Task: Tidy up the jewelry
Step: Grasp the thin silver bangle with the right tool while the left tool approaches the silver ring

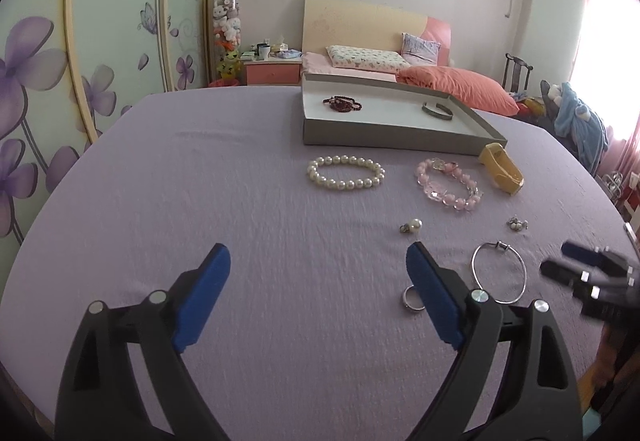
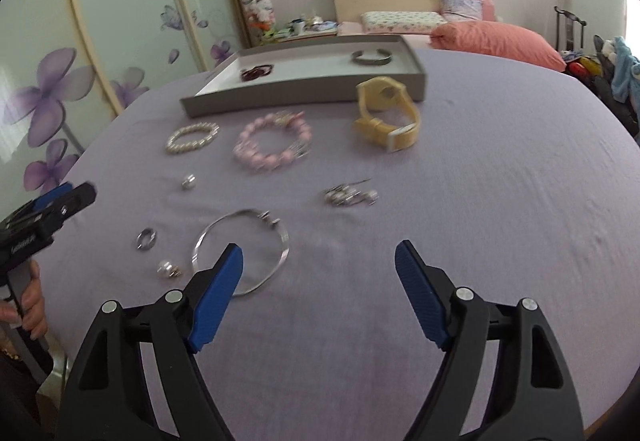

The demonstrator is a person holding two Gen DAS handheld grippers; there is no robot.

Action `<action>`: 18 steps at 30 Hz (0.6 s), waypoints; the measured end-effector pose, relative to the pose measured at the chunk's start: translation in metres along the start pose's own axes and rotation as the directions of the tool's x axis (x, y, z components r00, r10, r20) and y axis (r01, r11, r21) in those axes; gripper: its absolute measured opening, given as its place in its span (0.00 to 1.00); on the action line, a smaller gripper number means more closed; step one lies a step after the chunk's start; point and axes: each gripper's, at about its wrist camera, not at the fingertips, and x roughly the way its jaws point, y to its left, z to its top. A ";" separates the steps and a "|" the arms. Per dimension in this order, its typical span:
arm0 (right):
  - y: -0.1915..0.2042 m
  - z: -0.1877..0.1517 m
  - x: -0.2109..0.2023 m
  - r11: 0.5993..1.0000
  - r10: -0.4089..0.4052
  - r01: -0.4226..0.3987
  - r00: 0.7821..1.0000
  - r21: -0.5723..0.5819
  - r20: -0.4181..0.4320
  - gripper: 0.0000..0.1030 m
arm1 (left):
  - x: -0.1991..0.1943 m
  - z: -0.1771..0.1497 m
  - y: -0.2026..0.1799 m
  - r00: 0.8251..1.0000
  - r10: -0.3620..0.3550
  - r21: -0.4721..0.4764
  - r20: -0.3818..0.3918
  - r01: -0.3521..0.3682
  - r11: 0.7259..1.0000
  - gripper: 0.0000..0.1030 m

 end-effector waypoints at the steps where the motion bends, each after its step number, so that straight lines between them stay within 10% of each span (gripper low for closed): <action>1: 0.004 -0.003 0.001 1.000 -0.001 0.001 1.000 -0.012 -0.003 0.82 | -0.001 -0.001 0.002 1.000 0.000 -0.005 0.002 0.000 1.000 0.87; 18: 0.052 -0.001 0.031 0.991 -0.091 0.081 0.992 -0.105 -0.090 0.89 | -0.003 0.002 0.016 1.000 -0.022 -0.035 0.004 0.022 0.999 0.87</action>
